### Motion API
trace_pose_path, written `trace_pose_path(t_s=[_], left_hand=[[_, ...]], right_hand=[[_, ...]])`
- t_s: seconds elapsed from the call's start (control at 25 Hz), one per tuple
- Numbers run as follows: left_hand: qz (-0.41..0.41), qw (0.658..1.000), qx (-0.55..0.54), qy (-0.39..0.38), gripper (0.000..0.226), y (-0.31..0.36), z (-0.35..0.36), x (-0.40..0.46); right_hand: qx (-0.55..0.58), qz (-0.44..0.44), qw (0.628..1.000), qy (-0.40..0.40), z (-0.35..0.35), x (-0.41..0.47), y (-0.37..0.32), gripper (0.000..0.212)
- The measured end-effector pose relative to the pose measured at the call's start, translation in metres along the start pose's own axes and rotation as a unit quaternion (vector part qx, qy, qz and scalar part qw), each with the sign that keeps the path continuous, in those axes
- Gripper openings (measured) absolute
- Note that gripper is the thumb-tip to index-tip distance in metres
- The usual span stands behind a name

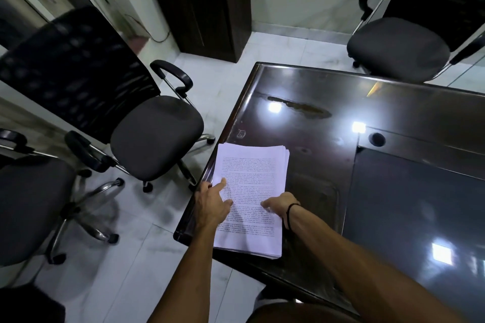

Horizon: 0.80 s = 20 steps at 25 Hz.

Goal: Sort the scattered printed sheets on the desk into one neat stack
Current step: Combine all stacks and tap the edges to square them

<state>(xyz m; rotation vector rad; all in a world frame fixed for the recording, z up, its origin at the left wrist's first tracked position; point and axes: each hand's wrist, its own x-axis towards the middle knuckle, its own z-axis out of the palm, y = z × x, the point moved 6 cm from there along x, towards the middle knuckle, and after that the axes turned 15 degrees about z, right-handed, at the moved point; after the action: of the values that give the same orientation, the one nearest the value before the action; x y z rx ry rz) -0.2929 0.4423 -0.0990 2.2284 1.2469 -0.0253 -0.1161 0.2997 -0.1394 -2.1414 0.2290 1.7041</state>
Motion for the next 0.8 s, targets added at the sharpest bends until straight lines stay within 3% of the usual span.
trace_pose_path(t_s=[0.04, 0.12, 0.2, 0.28, 0.4, 0.48, 0.56, 0.6, 0.68, 0.72, 0.8], left_hand=[[0.0, 1.0, 0.004, 0.0, 0.073, 0.0, 0.0, 0.001], [-0.002, 1.0, 0.015, -0.002, 0.072, 0.001, 0.001, 0.0], [-0.003, 1.0, 0.019, -0.003, 0.072, 0.003, 0.002, -0.001], [-0.008, 1.0, 0.021, -0.009, 0.071, 0.004, 0.001, -0.002], [-0.004, 1.0, 0.024, -0.012, 0.07, 0.007, -0.002, -0.005], [0.0, 1.0, -0.018, -0.013, 0.071, 0.006, -0.004, -0.007], [-0.034, 0.991, -0.128, -0.003, 0.077, -0.003, -0.004, -0.007], [-0.064, 0.973, -0.221, 0.005, 0.082, -0.008, -0.004, -0.008], [-0.121, 0.891, -0.437, -0.014, 0.082, -0.003, 0.004, -0.014], [-0.127, 0.839, -0.527, -0.044, 0.068, 0.014, 0.008, -0.019], [-0.099, 0.781, -0.612, -0.072, 0.043, 0.058, 0.011, -0.023]], right_hand=[[-0.019, 0.006, 1.0, 0.019, 0.001, 0.027, 0.005, 0.082], [0.012, 0.007, 0.999, 0.037, 0.003, 0.047, 0.009, 0.083], [0.07, -0.006, 0.997, 0.022, 0.003, -0.009, -0.001, 0.076], [0.101, -0.023, 0.995, -0.015, 0.011, -0.027, -0.004, 0.056], [0.078, -0.085, 0.993, -0.022, 0.014, -0.036, -0.007, 0.044], [0.093, -0.114, 0.988, -0.055, 0.005, -0.045, -0.008, 0.04], [0.109, -0.132, 0.979, -0.11, -0.014, -0.054, -0.008, 0.035], [0.11, -0.139, 0.974, -0.138, -0.025, -0.058, -0.006, 0.034], [0.11, -0.157, 0.963, -0.189, -0.05, -0.065, -0.002, 0.037], [0.109, -0.165, 0.958, -0.207, -0.063, -0.069, 0.002, 0.04], [0.121, -0.191, 0.951, -0.21, -0.09, -0.082, 0.01, 0.041]])
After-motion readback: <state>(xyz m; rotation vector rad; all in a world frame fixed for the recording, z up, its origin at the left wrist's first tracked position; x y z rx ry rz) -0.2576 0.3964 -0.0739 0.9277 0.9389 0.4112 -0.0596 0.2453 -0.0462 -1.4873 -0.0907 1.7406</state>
